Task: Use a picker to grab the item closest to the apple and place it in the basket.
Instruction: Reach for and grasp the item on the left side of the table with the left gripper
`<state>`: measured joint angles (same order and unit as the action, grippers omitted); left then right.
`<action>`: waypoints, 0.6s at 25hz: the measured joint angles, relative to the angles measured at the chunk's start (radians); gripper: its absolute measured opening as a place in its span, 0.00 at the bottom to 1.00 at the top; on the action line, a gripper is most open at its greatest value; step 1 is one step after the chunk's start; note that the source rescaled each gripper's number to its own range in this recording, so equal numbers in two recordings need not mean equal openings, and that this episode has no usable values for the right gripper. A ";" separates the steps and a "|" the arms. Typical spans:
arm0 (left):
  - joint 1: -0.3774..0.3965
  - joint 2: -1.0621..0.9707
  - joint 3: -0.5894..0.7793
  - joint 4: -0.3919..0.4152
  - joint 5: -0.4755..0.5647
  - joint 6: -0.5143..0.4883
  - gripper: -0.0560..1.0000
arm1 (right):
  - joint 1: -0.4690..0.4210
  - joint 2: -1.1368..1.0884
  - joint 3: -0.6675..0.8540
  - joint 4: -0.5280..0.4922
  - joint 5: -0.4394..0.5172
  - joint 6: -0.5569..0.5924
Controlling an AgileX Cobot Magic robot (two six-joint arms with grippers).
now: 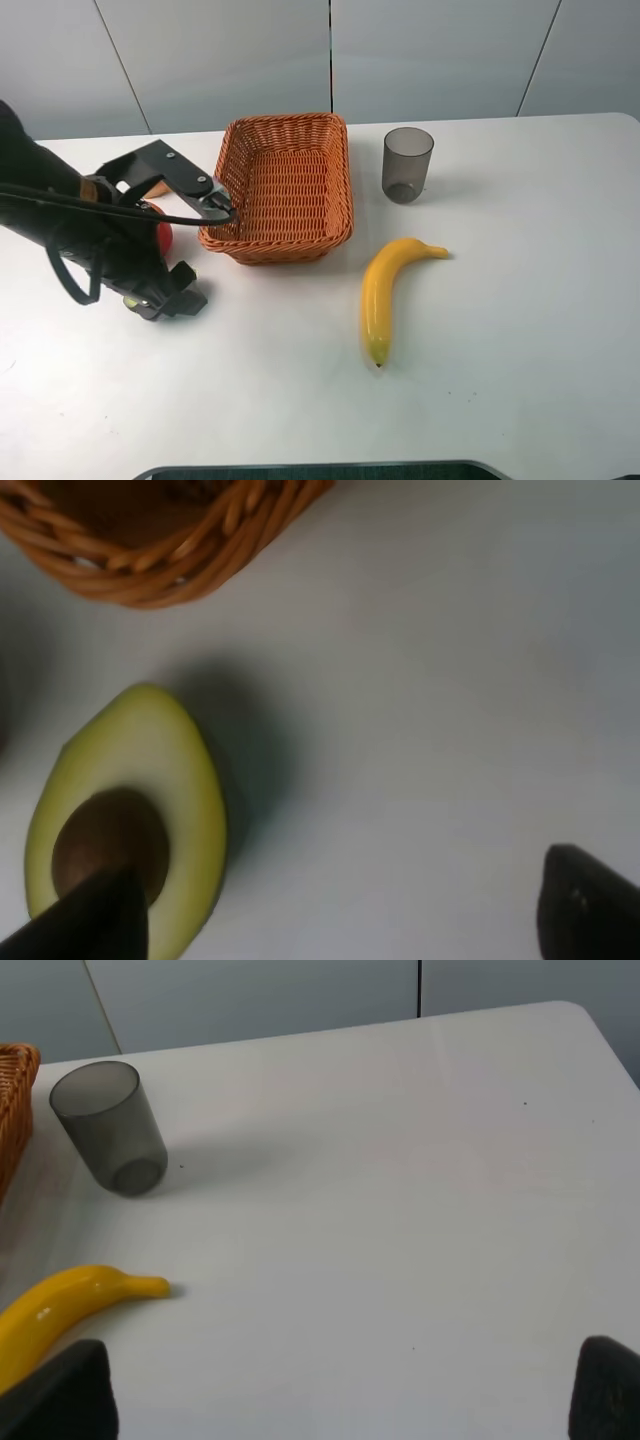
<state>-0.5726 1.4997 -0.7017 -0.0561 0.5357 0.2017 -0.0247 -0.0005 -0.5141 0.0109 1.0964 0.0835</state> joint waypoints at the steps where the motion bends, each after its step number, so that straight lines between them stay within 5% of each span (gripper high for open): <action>1: 0.000 0.025 -0.007 0.006 -0.009 -0.005 1.00 | 0.000 0.000 0.000 0.000 0.000 0.000; 5: -0.001 0.093 -0.048 0.056 -0.015 -0.072 1.00 | 0.000 0.000 0.000 0.000 0.000 0.000; 12: -0.002 0.106 -0.090 0.271 0.049 -0.241 1.00 | 0.000 0.000 0.000 0.000 0.000 0.000; 15: 0.012 0.106 -0.090 0.288 0.065 -0.263 1.00 | 0.000 0.000 0.000 0.000 0.000 0.000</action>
<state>-0.5608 1.6058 -0.7917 0.2322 0.6006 -0.0609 -0.0247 -0.0005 -0.5141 0.0109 1.0964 0.0835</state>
